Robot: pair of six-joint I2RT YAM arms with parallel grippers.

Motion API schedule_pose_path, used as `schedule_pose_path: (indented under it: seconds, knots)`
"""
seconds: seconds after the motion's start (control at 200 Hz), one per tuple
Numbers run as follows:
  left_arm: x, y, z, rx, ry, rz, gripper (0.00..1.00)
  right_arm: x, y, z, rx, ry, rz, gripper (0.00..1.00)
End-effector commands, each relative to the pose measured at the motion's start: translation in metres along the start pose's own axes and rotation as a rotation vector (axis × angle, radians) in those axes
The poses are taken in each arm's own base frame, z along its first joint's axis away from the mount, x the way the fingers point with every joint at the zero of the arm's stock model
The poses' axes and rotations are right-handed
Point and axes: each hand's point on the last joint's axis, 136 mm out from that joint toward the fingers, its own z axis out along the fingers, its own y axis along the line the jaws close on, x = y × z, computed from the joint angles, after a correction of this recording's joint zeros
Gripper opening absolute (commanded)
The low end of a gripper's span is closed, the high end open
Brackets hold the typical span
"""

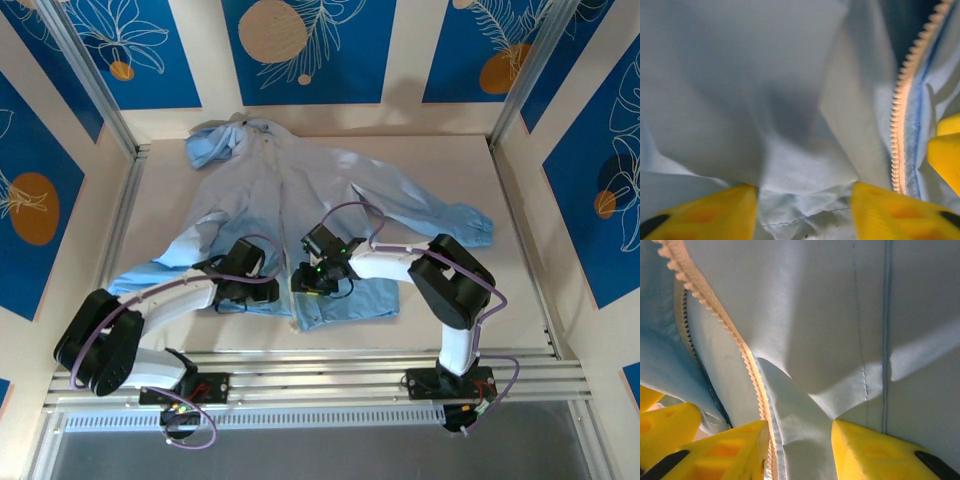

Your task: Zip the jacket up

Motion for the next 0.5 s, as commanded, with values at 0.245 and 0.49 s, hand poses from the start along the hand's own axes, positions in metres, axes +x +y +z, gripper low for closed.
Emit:
schedule_pose_path:
  seconds: [0.245,0.49]
  knots:
    - [-0.008,0.008,-0.038,-0.08,-0.055,0.043,0.0,0.018,-0.026,-0.008,0.05,0.029,0.054,0.4]
    - [-0.009,0.004,-0.049,-0.055,-0.086,0.009,0.0,0.02,-0.036,-0.012,0.038,0.034,0.08,0.4]
